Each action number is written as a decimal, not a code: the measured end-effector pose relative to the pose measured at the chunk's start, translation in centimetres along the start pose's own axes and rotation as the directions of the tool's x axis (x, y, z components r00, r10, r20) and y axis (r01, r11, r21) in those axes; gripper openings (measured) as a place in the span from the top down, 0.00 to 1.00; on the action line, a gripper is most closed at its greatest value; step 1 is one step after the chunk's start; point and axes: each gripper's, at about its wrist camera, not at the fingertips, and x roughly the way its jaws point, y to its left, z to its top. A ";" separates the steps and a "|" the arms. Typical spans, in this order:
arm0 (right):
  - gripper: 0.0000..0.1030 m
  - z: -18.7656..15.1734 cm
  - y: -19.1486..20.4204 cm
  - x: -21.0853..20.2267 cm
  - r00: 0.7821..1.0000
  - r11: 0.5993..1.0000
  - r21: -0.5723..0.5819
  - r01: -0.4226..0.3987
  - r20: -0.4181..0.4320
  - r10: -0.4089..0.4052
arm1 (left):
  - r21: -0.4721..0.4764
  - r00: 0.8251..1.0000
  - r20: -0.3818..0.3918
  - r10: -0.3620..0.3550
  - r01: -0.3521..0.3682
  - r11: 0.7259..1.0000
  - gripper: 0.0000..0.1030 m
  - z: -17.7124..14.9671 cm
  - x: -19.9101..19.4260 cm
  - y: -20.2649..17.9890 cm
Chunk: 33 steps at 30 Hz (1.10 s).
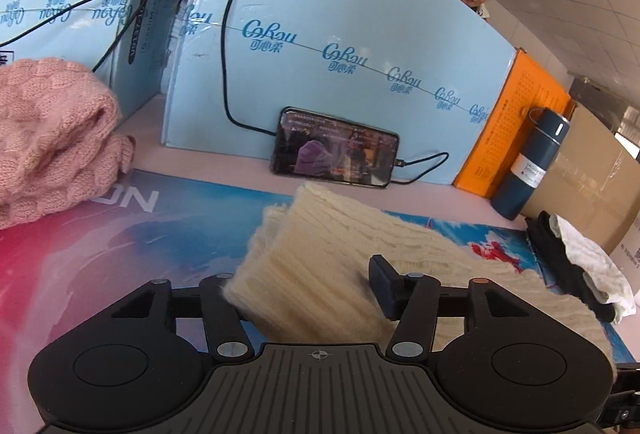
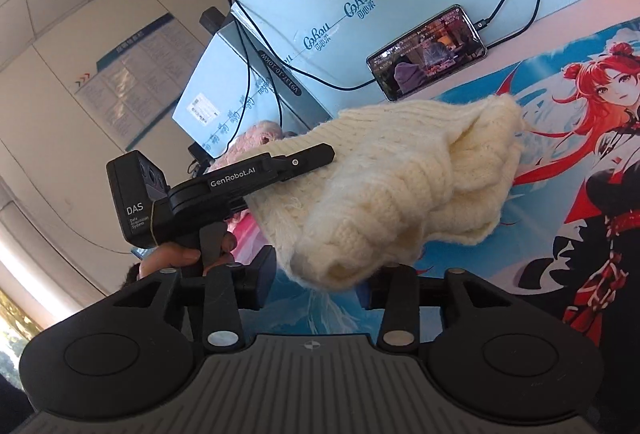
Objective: Fold clothes
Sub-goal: 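Lay the cream sweater flat on the anime mat with both tools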
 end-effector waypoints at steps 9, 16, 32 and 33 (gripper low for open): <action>0.17 0.4 -1.0 -3.7 0.971 0.970 -0.077 0.232 0.072 -0.227 | 0.015 0.999 0.043 -0.018 0.017 1.000 0.11 -0.8 -2.9 1.0; 0.16 3.3 -2.6 -2.1 0.950 0.957 -0.053 0.286 0.144 -0.276 | 0.112 0.983 0.015 -0.181 0.179 0.978 0.07 -1.6 -3.5 -1.3; 0.82 5.8 -3.7 3.4 0.928 0.930 -0.100 0.353 0.166 -0.334 | 0.125 0.975 -0.078 -0.209 0.217 0.968 0.03 -2.6 -2.1 -2.3; 0.85 5.8 -3.5 3.0 0.930 0.934 -0.108 0.341 0.184 -0.318 | 0.113 0.974 -0.075 -0.216 0.223 0.968 0.03 -2.5 -2.2 -2.1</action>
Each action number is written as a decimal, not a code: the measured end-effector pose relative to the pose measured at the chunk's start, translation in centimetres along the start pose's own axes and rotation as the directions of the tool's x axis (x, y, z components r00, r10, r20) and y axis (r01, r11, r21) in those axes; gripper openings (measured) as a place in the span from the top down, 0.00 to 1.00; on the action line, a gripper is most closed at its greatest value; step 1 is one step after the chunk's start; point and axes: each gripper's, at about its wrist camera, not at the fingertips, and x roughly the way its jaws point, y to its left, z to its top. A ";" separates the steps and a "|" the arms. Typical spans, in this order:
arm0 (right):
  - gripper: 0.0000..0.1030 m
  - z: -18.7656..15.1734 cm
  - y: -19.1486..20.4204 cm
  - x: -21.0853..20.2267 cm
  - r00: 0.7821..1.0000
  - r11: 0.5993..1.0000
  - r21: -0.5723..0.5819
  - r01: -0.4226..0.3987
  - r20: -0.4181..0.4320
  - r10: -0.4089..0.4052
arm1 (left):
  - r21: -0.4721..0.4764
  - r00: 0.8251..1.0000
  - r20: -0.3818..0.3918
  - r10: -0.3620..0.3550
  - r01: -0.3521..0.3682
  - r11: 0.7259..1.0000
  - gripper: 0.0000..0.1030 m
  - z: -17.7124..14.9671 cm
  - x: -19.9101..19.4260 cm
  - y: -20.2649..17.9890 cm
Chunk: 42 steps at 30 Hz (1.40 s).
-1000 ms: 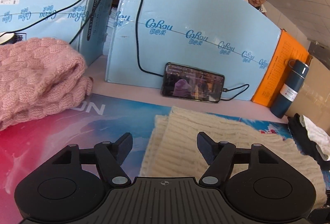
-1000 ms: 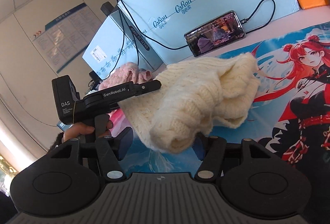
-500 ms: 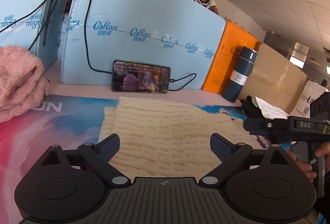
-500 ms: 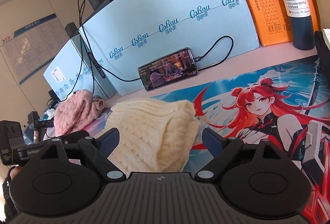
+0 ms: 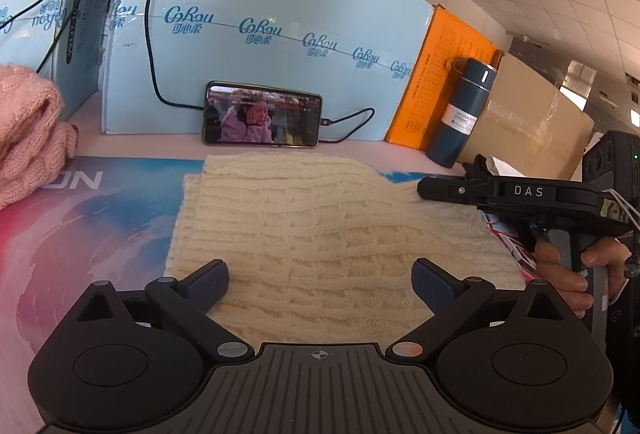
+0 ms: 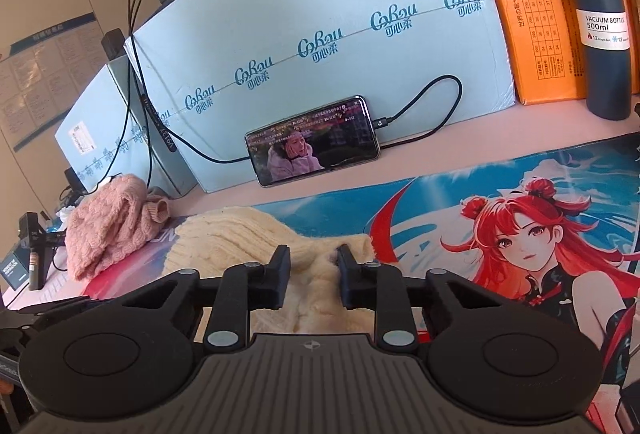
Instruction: Fold clothes
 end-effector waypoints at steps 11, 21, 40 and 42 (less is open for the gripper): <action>0.92 -0.8 4.0 -3.7 0.942 0.939 -0.085 -0.334 -0.003 0.335 | -0.286 0.968 0.178 -0.179 0.225 0.931 0.03 0.5 -2.1 4.4; 0.23 -0.6 0.8 -3.4 0.992 0.997 0.037 -0.070 0.103 0.066 | -0.295 0.980 0.125 -0.154 0.185 0.938 0.03 0.6 -1.3 4.2; 0.87 -1.2 3.8 -4.6 0.933 0.936 -0.107 -0.334 0.103 0.345 | -0.333 0.944 0.229 -0.237 0.305 0.892 0.03 0.3 -2.3 5.3; 0.87 -1.9 5.6 -5.3 0.904 0.896 -0.170 -0.410 0.051 0.424 | -0.343 0.913 0.297 -0.281 0.376 0.861 0.03 0.2 -3.0 5.8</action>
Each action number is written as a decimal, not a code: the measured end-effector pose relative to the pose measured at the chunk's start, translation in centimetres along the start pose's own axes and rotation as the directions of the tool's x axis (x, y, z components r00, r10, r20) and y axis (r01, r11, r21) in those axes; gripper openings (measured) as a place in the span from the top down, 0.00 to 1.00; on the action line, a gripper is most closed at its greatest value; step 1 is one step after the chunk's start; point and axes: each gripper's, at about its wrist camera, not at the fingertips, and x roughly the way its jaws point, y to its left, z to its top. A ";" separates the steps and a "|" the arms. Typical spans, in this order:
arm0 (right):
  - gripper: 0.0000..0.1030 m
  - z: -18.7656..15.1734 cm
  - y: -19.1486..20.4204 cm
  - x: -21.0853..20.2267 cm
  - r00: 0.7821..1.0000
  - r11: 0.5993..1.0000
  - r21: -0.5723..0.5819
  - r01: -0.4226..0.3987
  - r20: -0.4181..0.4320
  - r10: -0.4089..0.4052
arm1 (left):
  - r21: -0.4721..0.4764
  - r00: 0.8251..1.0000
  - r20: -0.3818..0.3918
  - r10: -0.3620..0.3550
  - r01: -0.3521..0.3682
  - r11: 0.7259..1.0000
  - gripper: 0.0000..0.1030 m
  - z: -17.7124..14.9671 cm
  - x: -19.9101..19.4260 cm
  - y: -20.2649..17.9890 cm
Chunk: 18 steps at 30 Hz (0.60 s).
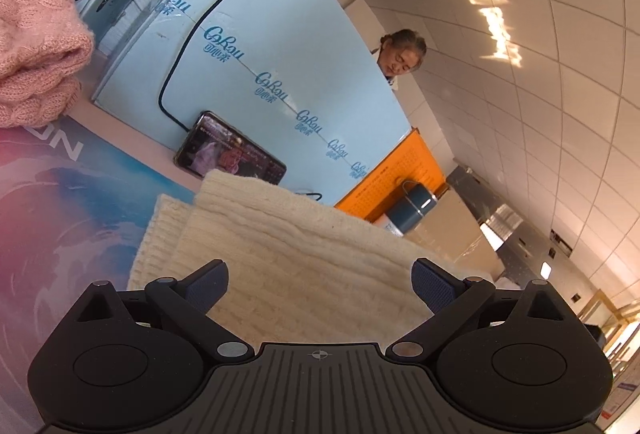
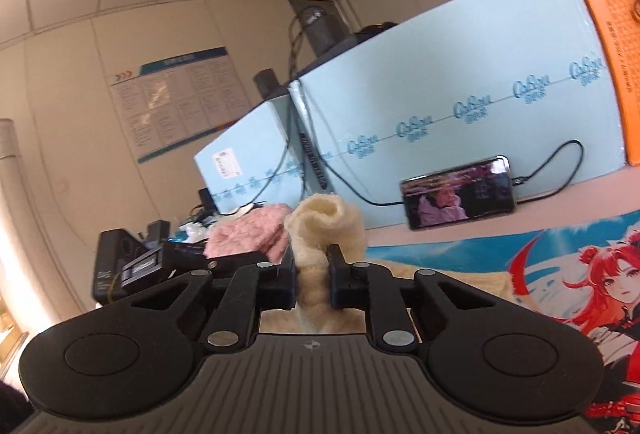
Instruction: Fold clothes
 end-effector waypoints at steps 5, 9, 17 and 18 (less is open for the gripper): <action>0.87 -1.7 4.3 0.9 0.976 0.979 -0.108 -0.174 -0.149 0.157 | -0.073 0.999 0.046 -0.002 0.005 0.997 0.03 0.2 -1.2 0.4; 0.87 -2.6 5.4 1.3 0.966 0.973 -0.134 -0.190 -0.203 0.161 | -0.049 0.977 -0.027 0.213 -0.215 0.975 0.14 -1.4 -0.5 -0.4; 0.24 -0.9 2.0 -0.4 0.992 0.994 -0.037 -0.107 -0.074 0.104 | 0.063 0.944 -0.012 0.329 -0.328 0.943 0.70 -3.6 -2.2 -1.9; 0.22 -0.5 0.7 -0.7 0.997 0.998 0.010 -0.066 -0.047 0.066 | 0.067 0.945 -0.005 0.326 -0.325 0.943 0.70 -3.9 -2.8 -2.1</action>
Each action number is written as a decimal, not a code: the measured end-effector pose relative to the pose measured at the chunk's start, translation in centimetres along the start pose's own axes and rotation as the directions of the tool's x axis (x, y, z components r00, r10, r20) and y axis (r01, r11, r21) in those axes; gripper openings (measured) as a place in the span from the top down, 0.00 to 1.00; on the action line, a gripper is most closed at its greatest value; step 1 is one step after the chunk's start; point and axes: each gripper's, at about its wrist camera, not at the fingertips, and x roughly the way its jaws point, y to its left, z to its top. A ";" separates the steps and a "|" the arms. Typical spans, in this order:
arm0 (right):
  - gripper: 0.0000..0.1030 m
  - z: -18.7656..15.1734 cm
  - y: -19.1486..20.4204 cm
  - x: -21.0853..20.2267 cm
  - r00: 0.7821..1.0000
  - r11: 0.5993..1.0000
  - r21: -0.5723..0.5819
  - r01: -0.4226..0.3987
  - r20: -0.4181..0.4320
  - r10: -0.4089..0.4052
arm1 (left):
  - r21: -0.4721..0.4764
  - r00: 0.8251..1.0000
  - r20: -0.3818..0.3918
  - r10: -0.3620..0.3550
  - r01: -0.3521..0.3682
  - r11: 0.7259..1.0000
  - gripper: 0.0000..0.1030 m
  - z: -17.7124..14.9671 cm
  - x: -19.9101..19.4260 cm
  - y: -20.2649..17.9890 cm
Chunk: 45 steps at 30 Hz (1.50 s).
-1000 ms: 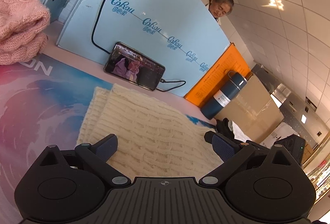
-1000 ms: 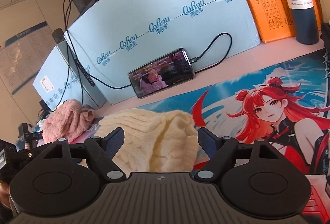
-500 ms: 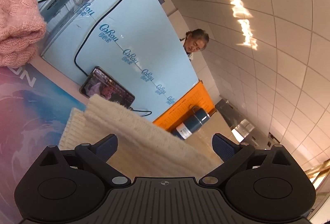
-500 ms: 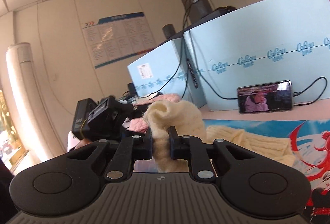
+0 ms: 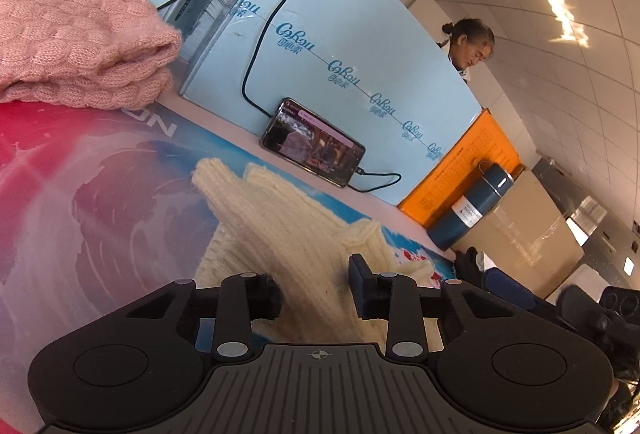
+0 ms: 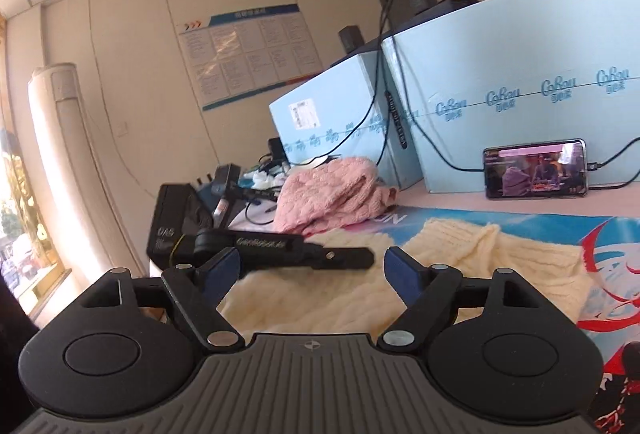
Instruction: Fold clothes
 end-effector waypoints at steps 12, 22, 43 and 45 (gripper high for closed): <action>0.50 -2.4 -3.0 2.4 0.865 0.882 -0.067 0.466 -0.176 -0.471 | -0.066 0.996 -0.021 -0.083 0.081 0.994 0.70 -4.7 -6.3 0.8; 0.85 -1.6 -3.9 8.6 0.800 0.813 -0.284 0.508 -0.196 -0.568 | -0.022 0.967 -0.080 -0.240 0.239 0.971 0.70 -7.8 -7.7 -1.6; 0.88 2.4 -9.6 6.4 0.749 0.750 -0.016 0.661 -0.056 -0.660 | 0.257 0.986 -0.148 0.077 -0.037 0.966 0.11 -5.7 -9.5 -3.1; 0.86 1.9 -10.3 5.6 0.748 0.750 0.003 0.661 -0.080 -0.659 | 0.261 0.985 -0.098 0.139 -0.110 0.959 0.09 -4.2 -9.6 -2.3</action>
